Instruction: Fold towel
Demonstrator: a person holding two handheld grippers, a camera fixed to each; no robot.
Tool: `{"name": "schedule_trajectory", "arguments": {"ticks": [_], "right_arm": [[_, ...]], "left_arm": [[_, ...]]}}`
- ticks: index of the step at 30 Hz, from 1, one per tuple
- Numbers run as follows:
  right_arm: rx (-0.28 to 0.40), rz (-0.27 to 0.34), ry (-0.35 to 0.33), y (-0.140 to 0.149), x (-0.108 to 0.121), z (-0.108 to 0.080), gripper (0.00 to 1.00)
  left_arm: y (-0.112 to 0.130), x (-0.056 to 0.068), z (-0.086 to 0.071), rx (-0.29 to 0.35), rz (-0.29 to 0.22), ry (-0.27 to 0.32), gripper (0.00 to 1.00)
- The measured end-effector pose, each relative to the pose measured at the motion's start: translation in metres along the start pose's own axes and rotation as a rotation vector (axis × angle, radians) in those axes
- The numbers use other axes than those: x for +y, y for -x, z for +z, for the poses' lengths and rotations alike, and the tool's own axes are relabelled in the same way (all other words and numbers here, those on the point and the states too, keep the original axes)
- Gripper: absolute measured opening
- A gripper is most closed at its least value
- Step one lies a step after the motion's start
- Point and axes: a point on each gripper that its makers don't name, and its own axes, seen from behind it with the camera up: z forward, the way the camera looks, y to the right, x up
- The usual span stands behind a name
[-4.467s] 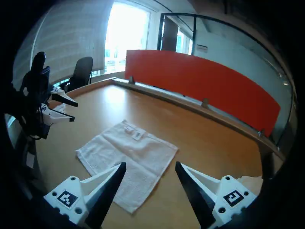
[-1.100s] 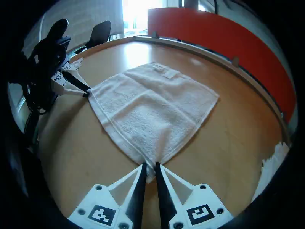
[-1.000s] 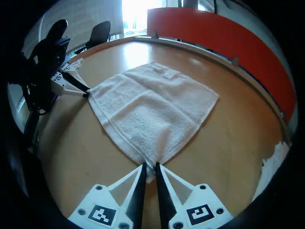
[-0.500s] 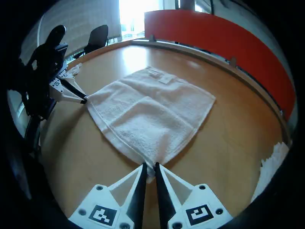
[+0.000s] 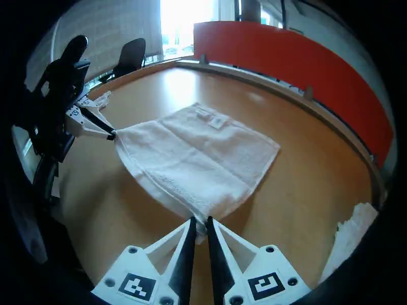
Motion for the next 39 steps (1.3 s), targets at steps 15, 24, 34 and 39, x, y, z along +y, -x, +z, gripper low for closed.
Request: {"name": "schedule_trajectory", "arguments": {"ticks": [15, 24, 34, 39], "right_arm": [[0.082, 0.005, 0.020, -0.047, -0.002, -0.046, 0.16], [0.102, 0.006, 0.022, -0.059, -0.005, -0.067, 0.16], [0.116, 0.010, 0.015, -0.066, -0.011, -0.082, 0.16], [0.119, 0.003, 0.012, -0.071, -0.014, -0.089, 0.16]], "left_arm": [[-0.035, 0.006, -0.040, 0.038, -0.051, -0.001, 0.14], [-0.049, 0.011, -0.062, 0.058, -0.092, 0.008, 0.14], [-0.060, 0.014, -0.080, 0.069, -0.082, 0.015, 0.14], [-0.063, 0.015, -0.086, 0.074, -0.081, 0.020, 0.14]]}}
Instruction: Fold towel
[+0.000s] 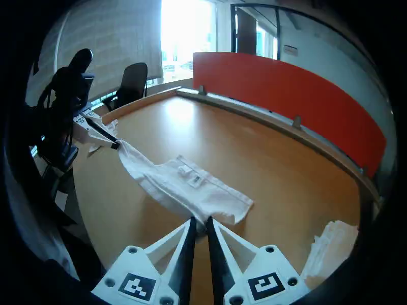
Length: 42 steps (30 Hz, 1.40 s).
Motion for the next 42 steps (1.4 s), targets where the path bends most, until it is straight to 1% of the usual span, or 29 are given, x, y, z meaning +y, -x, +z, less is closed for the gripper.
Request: {"name": "schedule_trajectory", "arguments": {"ticks": [11, 18, 26, 32, 38, 42], "right_arm": [[-0.005, 0.001, -0.004, -0.001, -0.002, -0.001, 0.16], [-0.017, -0.003, 0.000, 0.001, 0.003, 0.005, 0.16], [-0.043, -0.002, 0.002, 0.006, 0.016, 0.020, 0.16], [-0.066, 0.004, 0.007, 0.008, 0.029, 0.035, 0.16], [-0.089, 0.028, 0.027, 0.010, 0.044, 0.052, 0.16], [-0.111, 0.038, 0.021, 0.016, 0.048, 0.064, 0.16]], "left_arm": [[0.003, 0.002, 0.000, -0.007, -0.011, 0.007, 0.14], [0.001, 0.001, 0.005, -0.010, -0.025, 0.013, 0.14], [-0.006, -0.007, 0.023, -0.008, -0.032, -0.001, 0.14], [-0.011, -0.017, 0.040, -0.015, -0.037, -0.018, 0.14], [-0.014, -0.027, 0.059, -0.022, -0.024, -0.039, 0.14], [-0.014, -0.033, 0.072, -0.028, -0.017, -0.049, 0.14]]}}
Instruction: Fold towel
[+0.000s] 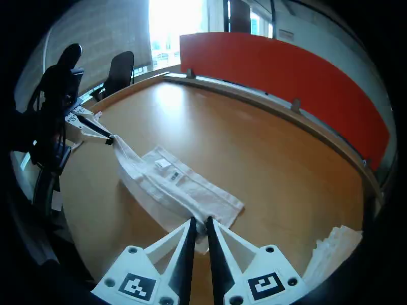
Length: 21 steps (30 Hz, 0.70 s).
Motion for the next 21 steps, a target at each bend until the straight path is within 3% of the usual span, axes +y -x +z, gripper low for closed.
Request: {"name": "schedule_trajectory", "arguments": {"ticks": [11, 21], "right_arm": [[-0.059, -0.002, 0.009, 0.019, 0.014, 0.025, 0.16], [-0.092, 0.023, 0.021, 0.029, 0.023, 0.041, 0.16]], "left_arm": [[0.002, -0.008, 0.026, -0.021, -0.001, 0.000, 0.14], [0.009, -0.016, 0.050, -0.051, 0.031, -0.017, 0.14]]}}
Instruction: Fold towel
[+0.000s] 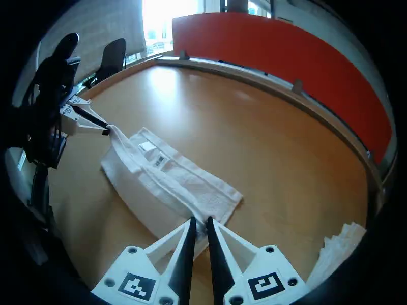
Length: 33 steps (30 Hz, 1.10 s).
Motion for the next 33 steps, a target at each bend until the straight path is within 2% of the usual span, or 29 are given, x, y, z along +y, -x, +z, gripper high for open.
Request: {"name": "schedule_trajectory", "arguments": {"ticks": [12, 15, 18, 24, 26, 30, 33], "right_arm": [[-0.031, 0.012, 0.021, 0.008, 0.008, 0.022, 0.19], [-0.036, 0.008, 0.037, 0.008, 0.013, 0.026, 0.23], [-0.043, 0.003, 0.065, 0.010, 0.020, 0.029, 0.35], [-0.052, 0.003, 0.121, 0.011, 0.034, 0.032, 0.67], [-0.049, 0.003, 0.128, 0.011, 0.036, 0.031, 0.76], [-0.037, 0.006, 0.150, 0.008, 0.041, 0.030, 0.94], [-0.025, 0.015, 0.156, 0.006, 0.042, 0.028, 0.95]], "left_arm": [[0.007, -0.009, 0.024, -0.023, 0.008, -0.035, 0.15], [0.009, -0.010, 0.028, -0.028, 0.016, -0.041, 0.17], [0.010, -0.013, 0.031, -0.034, 0.024, -0.054, 0.24], [0.013, -0.019, 0.034, -0.051, 0.018, -0.072, 0.58], [0.013, -0.021, 0.034, -0.051, 0.010, -0.076, 0.66], [0.011, -0.023, 0.033, -0.045, -0.002, -0.083, 0.75], [0.010, -0.023, 0.031, -0.041, -0.003, -0.084, 0.77]]}}
